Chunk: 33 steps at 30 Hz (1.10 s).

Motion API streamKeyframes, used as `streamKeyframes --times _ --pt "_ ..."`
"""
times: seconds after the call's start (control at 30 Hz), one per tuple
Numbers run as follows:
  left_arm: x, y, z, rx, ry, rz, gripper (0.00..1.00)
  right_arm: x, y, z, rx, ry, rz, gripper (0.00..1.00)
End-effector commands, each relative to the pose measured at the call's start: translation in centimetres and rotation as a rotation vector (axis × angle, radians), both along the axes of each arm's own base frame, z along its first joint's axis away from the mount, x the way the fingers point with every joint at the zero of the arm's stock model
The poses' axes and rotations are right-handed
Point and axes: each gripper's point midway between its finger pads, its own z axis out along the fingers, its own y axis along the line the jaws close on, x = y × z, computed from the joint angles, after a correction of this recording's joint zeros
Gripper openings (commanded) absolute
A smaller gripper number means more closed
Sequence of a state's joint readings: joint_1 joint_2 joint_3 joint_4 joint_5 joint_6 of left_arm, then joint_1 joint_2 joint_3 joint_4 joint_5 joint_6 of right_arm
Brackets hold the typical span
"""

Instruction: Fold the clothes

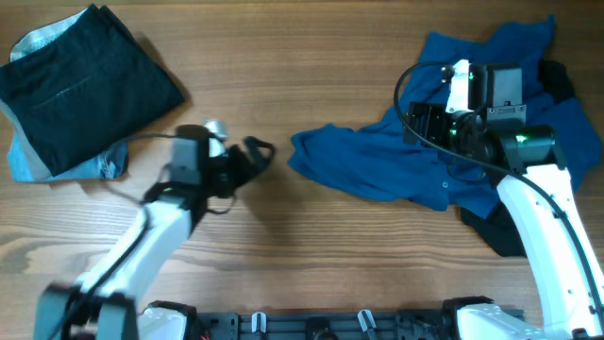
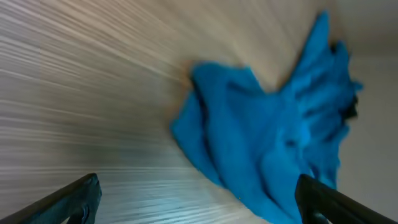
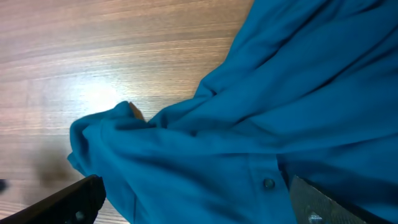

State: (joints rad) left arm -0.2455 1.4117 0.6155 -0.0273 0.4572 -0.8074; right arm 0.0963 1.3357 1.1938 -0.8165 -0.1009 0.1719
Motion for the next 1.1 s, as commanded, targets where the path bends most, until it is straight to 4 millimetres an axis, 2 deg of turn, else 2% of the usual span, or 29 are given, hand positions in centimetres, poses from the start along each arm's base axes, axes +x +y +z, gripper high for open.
streamKeyframes --times 0.0,0.07,0.13,0.23,0.3,0.33,0.37,0.4,0.43,0.47,0.53,0.57,0.6,0.63,0.7,0.8,0.83,0.87,0.93,0.97,1.0,1.03,1.07 --pt "-1.6 -6.1 -1.9 -0.103 0.084 -0.095 1.00 0.0 -0.3 0.4 -0.005 -0.005 -0.023 1.00" --pt "-2.4 -9.7 -3.7 -0.151 0.124 -0.121 1.00 -0.1 -0.3 0.4 -0.004 0.000 -0.026 1.00" --pt "-3.4 -11.6 -5.8 -0.153 0.180 -0.108 1.00 -0.1 -0.3 0.4 -0.005 0.000 -0.026 1.00" --pt "-4.6 -12.8 -8.6 -0.142 0.264 -0.060 1.00 -0.1 -0.3 0.3 -0.004 0.001 -0.025 1.00" --pt "-3.9 -12.4 -9.5 -0.109 0.240 -0.010 1.00 -0.1 -0.3 0.3 -0.004 0.001 -0.026 1.00" --pt "-3.0 -11.7 -9.6 -0.088 0.213 0.033 0.86 -0.1 -0.3 0.3 -0.005 0.001 -0.026 1.00" --pt "-1.5 -10.6 -9.5 -0.069 0.172 0.095 0.50 -0.1 -0.3 0.3 -0.005 0.002 -0.026 1.00" --pt "-0.3 -9.7 -9.3 -0.064 0.137 0.141 0.28 -0.1 -0.3 0.3 -0.005 0.002 -0.026 1.00" --pt "1.4 -8.5 -8.8 -0.069 0.093 0.198 0.10 -0.2 -0.3 0.3 -0.005 0.005 -0.025 1.00" --pt "3.3 -7.2 -7.8 -0.099 0.047 0.249 0.04 -0.3 -0.3 0.2 -0.006 0.011 -0.025 1.00" --pt "6.1 -4.7 -6.2 -0.159 -0.016 0.316 0.04 -0.5 -0.4 0.1 -0.008 0.020 -0.025 1.00" --pt "6.9 -4.0 -5.6 -0.182 -0.034 0.330 0.04 -0.5 -0.4 0.0 -0.008 0.023 -0.026 1.00" --pt "8.6 -2.0 -4.4 -0.223 -0.074 0.349 0.04 -0.5 -0.4 0.0 -0.008 0.023 -0.026 1.00" --pt "9.5 -0.9 -3.5 -0.220 -0.114 0.329 0.04 -0.5 -0.4 0.0 -0.011 0.022 -0.028 1.00" --pt "12.6 2.4 -0.1 -0.163 -0.280 0.283 0.04 -0.5 -0.5 0.0 -0.014 0.022 -0.029 1.00" --pt "17.1 7.4 5.8 -0.134 -0.439 0.356 0.04 -0.5 -0.5 0.0 -0.014 0.022 -0.029 1.00" --pt "19.2 9.6 9.0 -0.140 -0.515 0.397 0.04 -0.5 -0.5 0.0 -0.014 0.022 -0.029 1.00" --pt "20.3 10.8 10.8 -0.140 -0.550 0.420 0.04 -0.5 -0.5 0.0 -0.014 0.023 -0.030 1.00" --pt "22.8 14.6 15.2 -0.082 -0.618 0.481 0.04 -0.5 -0.5 0.0 -0.014 0.023 -0.030 1.00" --pt "23.4 16.1 16.0 -0.002 -0.619 0.501 0.04 -0.5 -0.5 0.0 -0.014 0.023 -0.030 1.00" --pt "23.6 16.7 15.9 0.042 -0.602 0.506 0.04 -0.5 -0.5 0.0 -0.014 0.023 -0.030 1.00" --pt "23.5 16.8 15.4 0.076 -0.572 0.496 0.15 -0.5 -0.5 0.0 -0.014 0.023 -0.030 1.00" --pt "23.0 16.7 13.9 0.091 -0.499 0.488 0.53 -0.5 -0.5 0.0 -0.014 0.023 -0.030 1.00"
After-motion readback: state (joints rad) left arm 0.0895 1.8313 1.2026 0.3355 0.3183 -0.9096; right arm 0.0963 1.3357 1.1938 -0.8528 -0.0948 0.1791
